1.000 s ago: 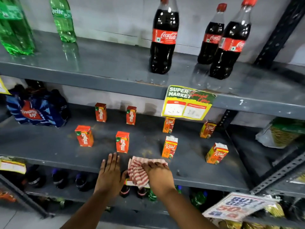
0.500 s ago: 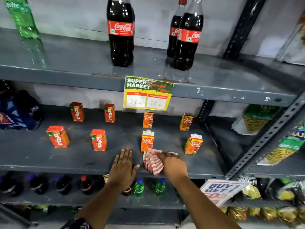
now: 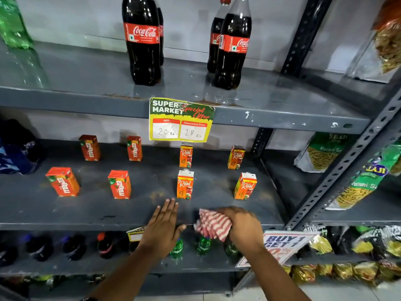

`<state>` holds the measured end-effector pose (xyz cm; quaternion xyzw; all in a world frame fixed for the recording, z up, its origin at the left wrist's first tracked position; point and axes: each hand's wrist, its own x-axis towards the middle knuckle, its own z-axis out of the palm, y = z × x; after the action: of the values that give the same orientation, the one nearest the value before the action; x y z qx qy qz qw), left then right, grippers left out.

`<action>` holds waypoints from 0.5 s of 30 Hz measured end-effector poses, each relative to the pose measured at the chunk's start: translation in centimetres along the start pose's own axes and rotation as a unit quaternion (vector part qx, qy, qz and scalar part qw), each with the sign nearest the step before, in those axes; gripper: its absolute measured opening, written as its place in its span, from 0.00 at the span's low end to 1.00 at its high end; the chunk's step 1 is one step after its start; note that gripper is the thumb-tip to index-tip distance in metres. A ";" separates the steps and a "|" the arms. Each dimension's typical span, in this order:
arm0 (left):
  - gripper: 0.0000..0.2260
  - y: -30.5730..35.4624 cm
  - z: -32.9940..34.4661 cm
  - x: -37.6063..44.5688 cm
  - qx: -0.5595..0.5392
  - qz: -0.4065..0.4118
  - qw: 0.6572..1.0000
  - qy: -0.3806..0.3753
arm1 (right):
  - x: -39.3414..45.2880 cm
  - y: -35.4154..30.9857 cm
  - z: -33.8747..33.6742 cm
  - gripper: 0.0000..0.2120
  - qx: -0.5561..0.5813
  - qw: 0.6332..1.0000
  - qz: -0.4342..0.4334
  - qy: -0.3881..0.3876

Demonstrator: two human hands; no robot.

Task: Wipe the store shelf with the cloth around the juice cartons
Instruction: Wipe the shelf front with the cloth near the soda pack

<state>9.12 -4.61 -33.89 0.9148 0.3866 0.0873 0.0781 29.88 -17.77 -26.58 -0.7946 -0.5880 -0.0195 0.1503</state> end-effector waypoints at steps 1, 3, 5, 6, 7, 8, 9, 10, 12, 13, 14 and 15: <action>0.37 0.6 0.1 0.2 0.000 0.010 1.000 0.000 | 0.8 0.5 -0.1 0.20 -0.001 1.000 0.013 0.015; 0.34 1.6 0.5 0.6 -0.007 0.011 1.000 -0.004 | 2.4 1.1 -0.1 0.21 -0.028 0.999 0.027 0.033; 0.34 1.9 0.8 0.6 -0.008 -0.001 1.000 -0.016 | 3.3 1.2 0.7 0.24 -0.068 0.997 0.026 -0.029; 0.34 1.8 1.0 0.5 0.000 -0.005 1.000 -0.020 | 3.3 1.2 1.5 0.26 -0.078 0.993 0.023 -0.081; 0.34 1.7 1.2 0.4 0.009 -0.006 1.000 -0.020 | 2.9 1.1 2.4 0.29 -0.079 0.988 0.026 -0.128; 0.35 1.6 1.3 0.3 0.014 -0.004 1.000 -0.020 | 2.4 1.1 3.2 0.32 -0.075 0.985 0.033 -0.154; 0.37 1.5 1.4 0.3 0.015 -0.002 1.000 -0.019 | 1.9 1.2 3.7 0.33 -0.070 0.985 0.040 -0.154; 0.39 1.5 1.5 0.4 0.013 0.001 1.000 -0.016 | 1.4 1.3 3.9 0.34 -0.064 0.987 0.043 -0.143; 0.42 1.5 1.6 0.4 0.013 0.010 1.000 -0.012 | 0.7 1.5 3.8 0.35 -0.059 0.989 0.035 -0.133; 0.43 1.5 1.6 0.4 0.010 0.012 1.000 -0.009 | 0.4 1.5 3.5 0.34 -0.057 0.989 0.029 -0.131; 0.44 1.5 1.7 0.4 0.006 0.012 1.000 -0.005 | 0.1 1.5 3.1 0.33 -0.055 0.990 0.022 -0.129; 0.44 1.5 1.7 0.4 0.001 0.011 1.000 -0.003 | -0.3 1.5 2.8 0.31 -0.053 0.990 0.016 -0.128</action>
<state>10.80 -5.46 -35.21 0.9195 0.3760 0.0852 0.0770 30.79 -17.77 -29.61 -0.8066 -0.5879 0.0536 0.0316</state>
